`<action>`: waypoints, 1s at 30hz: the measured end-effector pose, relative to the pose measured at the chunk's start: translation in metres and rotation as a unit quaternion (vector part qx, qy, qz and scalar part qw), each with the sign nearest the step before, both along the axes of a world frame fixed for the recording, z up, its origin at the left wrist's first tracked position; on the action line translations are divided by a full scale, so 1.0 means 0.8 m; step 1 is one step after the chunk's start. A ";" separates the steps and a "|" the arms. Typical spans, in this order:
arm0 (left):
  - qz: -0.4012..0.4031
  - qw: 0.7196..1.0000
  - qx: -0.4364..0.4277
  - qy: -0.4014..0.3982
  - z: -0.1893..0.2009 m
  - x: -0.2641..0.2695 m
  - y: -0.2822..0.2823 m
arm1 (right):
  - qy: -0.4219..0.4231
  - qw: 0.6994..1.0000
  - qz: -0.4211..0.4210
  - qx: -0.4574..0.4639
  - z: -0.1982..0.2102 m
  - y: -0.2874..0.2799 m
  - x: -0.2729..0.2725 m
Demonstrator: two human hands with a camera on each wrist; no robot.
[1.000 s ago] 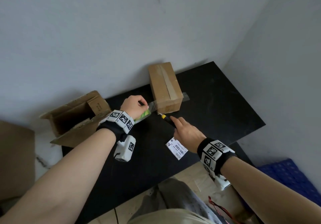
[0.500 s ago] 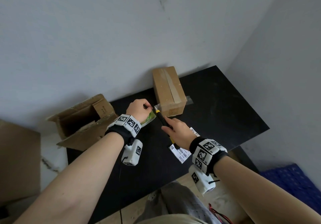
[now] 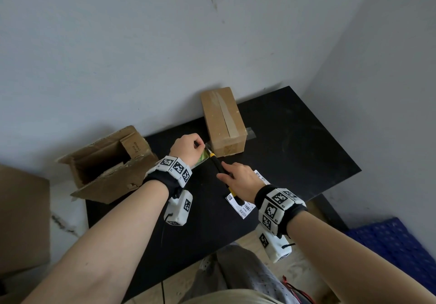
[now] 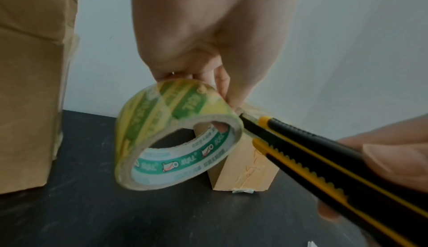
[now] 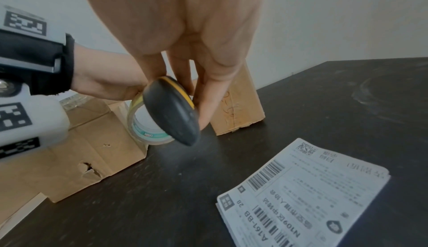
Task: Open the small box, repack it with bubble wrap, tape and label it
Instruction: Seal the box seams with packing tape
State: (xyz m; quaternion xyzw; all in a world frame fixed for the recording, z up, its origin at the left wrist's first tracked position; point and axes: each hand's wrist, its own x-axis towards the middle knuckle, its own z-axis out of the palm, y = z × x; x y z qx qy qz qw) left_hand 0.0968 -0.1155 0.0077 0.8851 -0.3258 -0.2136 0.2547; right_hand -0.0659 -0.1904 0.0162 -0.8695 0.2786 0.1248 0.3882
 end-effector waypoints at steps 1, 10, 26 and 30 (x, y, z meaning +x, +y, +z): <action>-0.004 1.000 0.002 -0.006 0.000 -0.001 0.000 | 0.003 1.000 0.002 -0.005 0.002 -0.001 -0.001; 0.013 1.000 -0.010 -0.018 0.006 -0.002 0.001 | 0.077 0.991 0.065 -0.091 -0.023 -0.013 -0.028; 0.075 0.994 -0.035 0.068 -0.009 -0.003 0.009 | 0.056 0.965 0.162 -0.198 -0.103 -0.017 -0.010; 0.059 0.996 -0.028 0.064 -0.008 -0.002 0.009 | -0.191 0.917 0.091 -0.339 -0.075 -0.018 0.005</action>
